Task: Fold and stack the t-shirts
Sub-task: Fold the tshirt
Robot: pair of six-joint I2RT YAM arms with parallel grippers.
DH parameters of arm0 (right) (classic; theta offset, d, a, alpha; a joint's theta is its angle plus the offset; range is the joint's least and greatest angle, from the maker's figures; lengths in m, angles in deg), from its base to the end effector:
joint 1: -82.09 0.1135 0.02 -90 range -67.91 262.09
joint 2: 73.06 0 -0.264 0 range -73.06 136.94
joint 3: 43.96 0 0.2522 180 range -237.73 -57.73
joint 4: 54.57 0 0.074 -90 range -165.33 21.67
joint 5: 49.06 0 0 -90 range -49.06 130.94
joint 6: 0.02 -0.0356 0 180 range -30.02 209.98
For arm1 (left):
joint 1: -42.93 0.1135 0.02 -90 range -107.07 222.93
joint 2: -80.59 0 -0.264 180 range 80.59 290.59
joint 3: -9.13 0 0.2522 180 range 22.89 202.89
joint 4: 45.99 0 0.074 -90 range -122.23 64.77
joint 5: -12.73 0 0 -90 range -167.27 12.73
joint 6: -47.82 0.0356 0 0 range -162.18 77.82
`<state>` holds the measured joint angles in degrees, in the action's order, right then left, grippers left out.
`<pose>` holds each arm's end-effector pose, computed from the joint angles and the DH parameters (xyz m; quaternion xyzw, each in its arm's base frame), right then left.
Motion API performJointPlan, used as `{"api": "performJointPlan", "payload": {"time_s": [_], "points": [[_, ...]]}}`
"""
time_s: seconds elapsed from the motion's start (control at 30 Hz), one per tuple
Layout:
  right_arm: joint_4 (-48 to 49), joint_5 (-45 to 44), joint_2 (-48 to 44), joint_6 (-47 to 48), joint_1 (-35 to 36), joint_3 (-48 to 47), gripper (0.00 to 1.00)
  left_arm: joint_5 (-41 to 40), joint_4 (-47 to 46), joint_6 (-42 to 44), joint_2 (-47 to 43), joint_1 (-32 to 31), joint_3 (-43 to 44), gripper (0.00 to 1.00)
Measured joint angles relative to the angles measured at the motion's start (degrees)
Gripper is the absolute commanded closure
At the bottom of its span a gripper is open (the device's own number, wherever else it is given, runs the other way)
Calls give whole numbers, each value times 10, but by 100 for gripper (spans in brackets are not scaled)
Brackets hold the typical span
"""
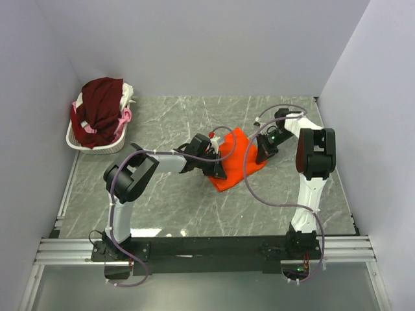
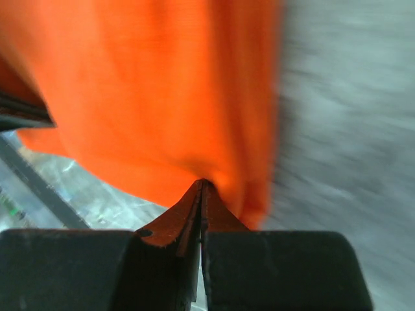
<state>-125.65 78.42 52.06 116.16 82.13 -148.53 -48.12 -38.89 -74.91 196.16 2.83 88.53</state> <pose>0.4051 0.0219 0.1387 -0.2103 0.9232 0.3160 0.0595 0.3056 -0.2800 0.1308 0.1567 0.8802 -0.4138 0.1717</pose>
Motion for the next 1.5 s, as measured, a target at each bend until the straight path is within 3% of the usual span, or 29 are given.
{"api": "performJointPlan", "payload": {"time_s": [0.23, 0.3, 0.33, 0.37, 0.47, 0.6, 0.67, 0.9, 1.2, 1.37, 1.5], "points": [[-1, -28, 12, -6, -44, -38, 95, -2, 0, 3, 0, 0, 0, 99], [0, -44, 15, -2, -57, -49, 93, -3, 1, 4, 0, 0, 1, 95], [0, -51, 16, 2, -61, -53, 92, -3, 3, 6, 0, 0, 2, 91], [0, -54, 16, 4, -66, -55, 90, -4, 5, 7, 0, 0, 3, 80], [-4, -60, 13, 14, -74, -61, 80, -7, 16, 21, -8, 0, 8, 61], [-11, -49, -3, 22, -72, -71, 53, -44, 62, 53, -55, 0, 12, 45], [-13, -34, -18, 21, -69, -81, 46, -72, 89, 73, -95, 1, 20, 34], [6, -4, -27, -23, -26, -132, 37, -211, 119, 137, -301, 15, 10, 13], [29, -49, 40, -86, 27, -149, 36, -323, 160, 183, -588, 69, -156, 9], [29, -70, 56, -99, 34, -149, 36, -339, 186, 193, -677, 68, -231, 9], [27, -73, 56, -103, 45, -149, 40, -350, 190, 198, -699, 68, -248, 10]]}}
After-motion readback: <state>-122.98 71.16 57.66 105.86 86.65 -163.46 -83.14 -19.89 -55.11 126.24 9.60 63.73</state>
